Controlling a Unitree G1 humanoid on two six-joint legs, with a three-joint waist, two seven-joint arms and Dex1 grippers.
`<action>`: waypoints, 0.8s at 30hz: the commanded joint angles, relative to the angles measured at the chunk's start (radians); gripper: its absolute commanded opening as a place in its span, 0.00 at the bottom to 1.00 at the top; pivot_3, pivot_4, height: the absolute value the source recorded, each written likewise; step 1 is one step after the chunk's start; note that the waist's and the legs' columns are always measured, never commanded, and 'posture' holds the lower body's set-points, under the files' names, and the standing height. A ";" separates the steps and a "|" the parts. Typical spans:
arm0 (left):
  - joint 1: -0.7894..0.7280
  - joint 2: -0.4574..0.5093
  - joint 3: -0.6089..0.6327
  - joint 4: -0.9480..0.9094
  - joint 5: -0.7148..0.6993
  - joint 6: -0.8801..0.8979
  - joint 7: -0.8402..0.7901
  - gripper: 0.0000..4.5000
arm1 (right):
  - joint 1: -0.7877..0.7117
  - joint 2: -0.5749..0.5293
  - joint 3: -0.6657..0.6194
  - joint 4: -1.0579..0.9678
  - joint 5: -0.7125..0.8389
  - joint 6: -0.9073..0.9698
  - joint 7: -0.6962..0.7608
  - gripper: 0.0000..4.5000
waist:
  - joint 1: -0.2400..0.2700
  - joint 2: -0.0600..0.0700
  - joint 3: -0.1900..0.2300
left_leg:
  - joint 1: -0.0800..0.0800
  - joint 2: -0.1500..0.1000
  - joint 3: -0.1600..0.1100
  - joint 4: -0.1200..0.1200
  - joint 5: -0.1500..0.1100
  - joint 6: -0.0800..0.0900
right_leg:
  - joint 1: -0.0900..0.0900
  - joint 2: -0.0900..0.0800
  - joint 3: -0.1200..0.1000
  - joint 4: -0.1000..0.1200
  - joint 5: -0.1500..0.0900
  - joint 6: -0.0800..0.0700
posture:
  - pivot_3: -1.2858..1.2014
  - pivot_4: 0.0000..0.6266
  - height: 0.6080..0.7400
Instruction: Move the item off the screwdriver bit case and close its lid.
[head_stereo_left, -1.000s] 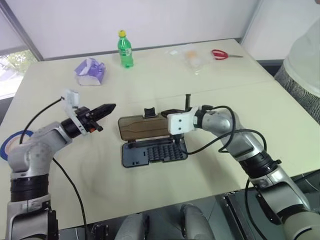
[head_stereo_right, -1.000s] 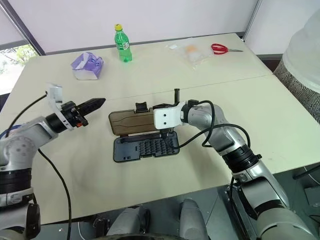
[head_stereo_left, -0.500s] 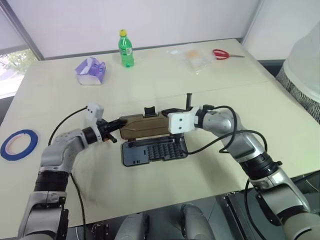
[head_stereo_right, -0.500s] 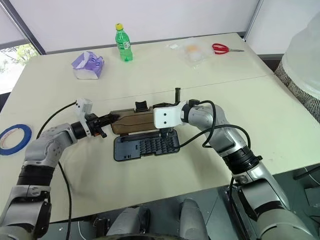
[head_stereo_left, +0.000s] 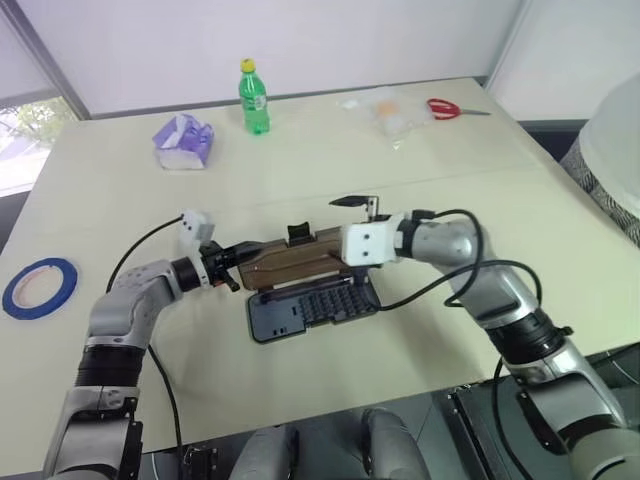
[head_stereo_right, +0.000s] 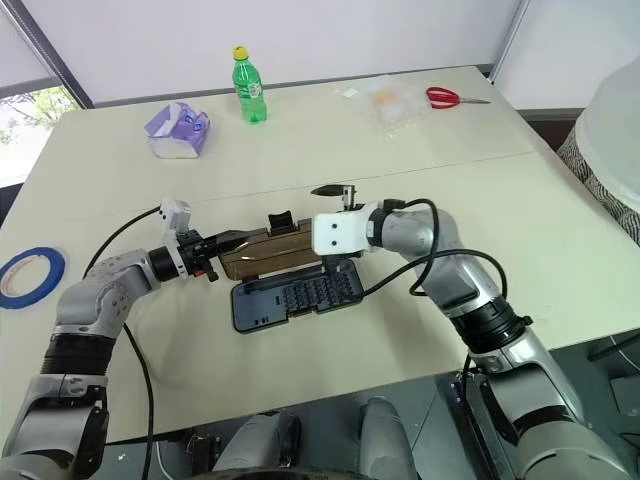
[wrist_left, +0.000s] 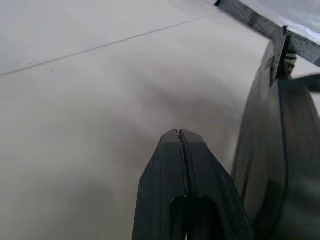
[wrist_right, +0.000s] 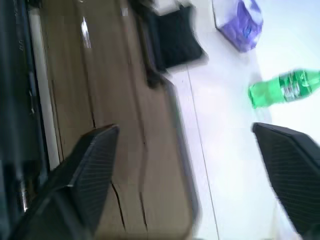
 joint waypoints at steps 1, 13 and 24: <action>-0.002 0.014 -0.005 -0.045 -0.003 0.004 -0.028 0.00 | 0.004 -0.094 -0.128 -0.168 0.137 0.188 0.132 0.99 | 0.002 0.000 0.000 | 0.000 0.000 0.000 0.000 0.000 0.000 | 0.000 0.000 0.000 0.000 0.000 0.000 | 0.52 0.24 1.00; -0.020 0.139 -0.071 -0.158 -0.090 0.184 -0.250 0.00 | 0.182 -0.307 -0.300 -0.378 0.295 0.462 0.168 0.99 | 0.000 0.000 0.000 | 0.000 0.001 0.001 0.000 0.000 0.001 | 0.000 0.000 0.000 0.000 0.000 0.000 | 0.52 0.24 1.00; 0.037 0.236 -0.298 -0.136 0.068 0.108 -0.420 0.00 | 0.222 -0.324 -0.290 -0.406 0.303 0.497 0.099 0.99 | 0.002 0.000 0.000 | 0.000 0.000 0.001 0.000 0.000 0.001 | 0.000 0.000 0.000 0.000 0.000 0.000 | 0.52 0.24 1.00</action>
